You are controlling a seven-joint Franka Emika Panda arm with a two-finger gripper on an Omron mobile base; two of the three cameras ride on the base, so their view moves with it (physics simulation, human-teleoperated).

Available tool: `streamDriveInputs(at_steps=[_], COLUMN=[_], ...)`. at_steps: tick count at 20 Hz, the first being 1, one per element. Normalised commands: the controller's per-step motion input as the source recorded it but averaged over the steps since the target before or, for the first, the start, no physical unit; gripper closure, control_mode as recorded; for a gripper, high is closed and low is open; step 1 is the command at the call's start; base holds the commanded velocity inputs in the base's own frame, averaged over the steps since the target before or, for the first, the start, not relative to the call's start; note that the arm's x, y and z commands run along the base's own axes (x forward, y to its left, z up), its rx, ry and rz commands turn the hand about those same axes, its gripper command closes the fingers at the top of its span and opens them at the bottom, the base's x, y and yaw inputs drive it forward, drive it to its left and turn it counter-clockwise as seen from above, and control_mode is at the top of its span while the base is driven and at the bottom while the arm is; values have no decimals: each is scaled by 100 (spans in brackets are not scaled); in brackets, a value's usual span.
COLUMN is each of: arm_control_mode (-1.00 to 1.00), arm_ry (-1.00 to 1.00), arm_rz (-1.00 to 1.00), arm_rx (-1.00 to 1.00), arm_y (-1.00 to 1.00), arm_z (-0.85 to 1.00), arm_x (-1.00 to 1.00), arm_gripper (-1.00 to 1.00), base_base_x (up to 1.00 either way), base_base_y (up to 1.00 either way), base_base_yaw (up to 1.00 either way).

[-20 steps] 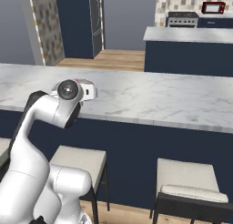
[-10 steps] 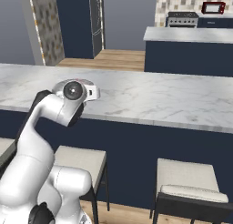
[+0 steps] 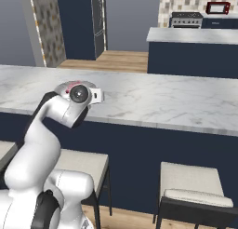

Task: Retrieve the shaker from the cabinet and place it next the steak on a plate on the dining table.

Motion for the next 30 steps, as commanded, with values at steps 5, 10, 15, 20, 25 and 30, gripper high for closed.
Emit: streamDriveInputs(at_steps=[5,10,15,20,25,30], arm_control_mode=[-100,-100,-100,-100,-100,-100], arm_ry=[0,0,0,0,-2,-2], arm_rz=[0,0,0,0,0,0], arm_rx=[0,0,0,0,0,0], arm_y=[1,2,5,5,1,0], arm_z=[-18,-16,-18,-24,-27,-25], arm_x=[27,24,29,28,25,15], arm_gripper=[100,100,100,-100,-100,-100], base_base_x=[0,0,0,0,0,0], base_base_y=[0,0,0,0,0,0], base_base_yaw=[0,0,0,0,0,0])
